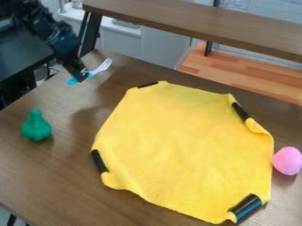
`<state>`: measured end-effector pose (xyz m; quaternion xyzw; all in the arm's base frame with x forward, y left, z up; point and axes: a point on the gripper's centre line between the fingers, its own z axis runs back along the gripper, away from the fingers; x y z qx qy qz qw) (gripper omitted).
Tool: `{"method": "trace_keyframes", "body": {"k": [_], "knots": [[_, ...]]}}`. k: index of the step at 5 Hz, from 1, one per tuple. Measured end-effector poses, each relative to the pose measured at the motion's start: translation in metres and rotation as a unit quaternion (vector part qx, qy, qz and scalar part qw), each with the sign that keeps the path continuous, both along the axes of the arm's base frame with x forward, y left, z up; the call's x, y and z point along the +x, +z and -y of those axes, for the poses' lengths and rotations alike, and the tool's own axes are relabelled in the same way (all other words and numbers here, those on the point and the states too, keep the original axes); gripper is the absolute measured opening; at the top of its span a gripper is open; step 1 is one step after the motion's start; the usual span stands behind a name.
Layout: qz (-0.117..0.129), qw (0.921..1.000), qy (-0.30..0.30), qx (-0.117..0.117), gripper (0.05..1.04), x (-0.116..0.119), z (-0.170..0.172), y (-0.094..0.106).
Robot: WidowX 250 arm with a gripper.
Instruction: Put the blue figure on the top edge of the cloth
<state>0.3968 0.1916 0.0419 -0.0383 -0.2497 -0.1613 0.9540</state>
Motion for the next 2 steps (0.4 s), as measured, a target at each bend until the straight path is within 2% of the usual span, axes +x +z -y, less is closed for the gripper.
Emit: {"method": "trace_keyframes", "body": {"k": [1,2], "knots": [[-0.010,0.9993,-0.031,-0.017,0.226,0.005,0.029,0.006],[-0.023,0.9977,-0.060,-0.022,0.226,0.008,0.055,0.001]]}}
